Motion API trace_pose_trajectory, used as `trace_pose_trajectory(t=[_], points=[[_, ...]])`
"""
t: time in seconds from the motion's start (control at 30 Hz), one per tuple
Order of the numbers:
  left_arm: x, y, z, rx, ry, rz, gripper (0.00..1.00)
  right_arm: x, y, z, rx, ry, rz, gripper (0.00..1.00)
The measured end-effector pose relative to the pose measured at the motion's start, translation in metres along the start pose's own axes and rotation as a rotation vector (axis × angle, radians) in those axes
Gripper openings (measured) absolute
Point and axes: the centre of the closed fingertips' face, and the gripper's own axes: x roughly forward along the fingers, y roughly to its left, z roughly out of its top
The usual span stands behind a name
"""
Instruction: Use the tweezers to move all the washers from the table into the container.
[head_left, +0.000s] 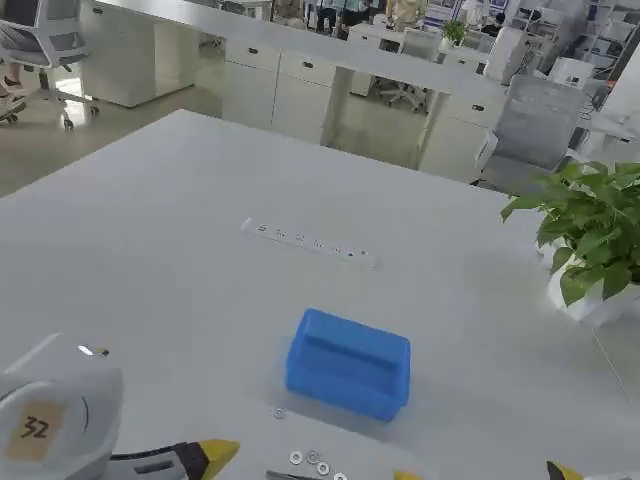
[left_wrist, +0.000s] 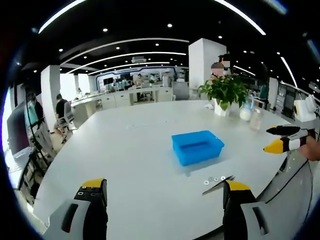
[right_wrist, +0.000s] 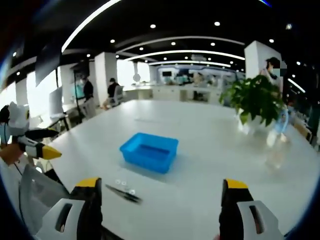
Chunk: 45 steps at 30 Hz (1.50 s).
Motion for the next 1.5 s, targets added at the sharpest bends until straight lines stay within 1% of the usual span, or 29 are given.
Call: trace_pose_trajectory(t=[0.2, 0.37, 0.6, 0.77, 0.87, 1.0, 1.2, 1.23, 1.37, 1.5], points=[[-0.001, 0.002, 0.0, 0.01, 0.007, 0.002, 0.99, 0.001, -0.002, -0.001, 0.0, 0.002, -0.008, 0.99], [0.001, 0.003, -0.004, 0.007, 0.018, 0.003, 0.99, 0.004, 0.0, -0.001, -0.002, 0.009, -0.002, 0.99], [0.003, 0.001, -0.006, 0.005, 0.025, -0.004, 0.99, 0.007, 0.003, 0.0, -0.024, 0.019, 0.006, 0.99], [0.005, -0.001, -0.008, 0.016, 0.033, -0.013, 0.99, 0.008, 0.002, -0.001, -0.022, 0.026, 0.006, 0.99], [0.006, 0.0, -0.009, 0.015, 0.034, -0.008, 0.99, 0.008, 0.001, -0.003, -0.017, 0.031, 0.003, 0.99], [0.007, 0.0, -0.012, 0.007, 0.043, -0.014, 0.99, 0.009, 0.002, -0.004, -0.02, 0.035, 0.003, 0.99], [0.008, -0.002, -0.011, 0.014, 0.044, -0.022, 0.99, 0.009, 0.0, -0.004, -0.01, 0.034, -0.005, 0.99], [0.008, 0.0, -0.011, 0.014, 0.045, -0.004, 0.99, 0.009, 0.0, -0.005, -0.01, 0.036, -0.006, 0.99], [0.008, 0.0, -0.011, 0.016, 0.045, -0.012, 0.99, 0.009, 0.001, -0.005, -0.013, 0.035, -0.006, 0.99], [0.008, 0.0, -0.011, 0.019, 0.047, -0.015, 0.99, 0.009, -0.002, -0.004, -0.008, 0.034, -0.013, 0.99]])
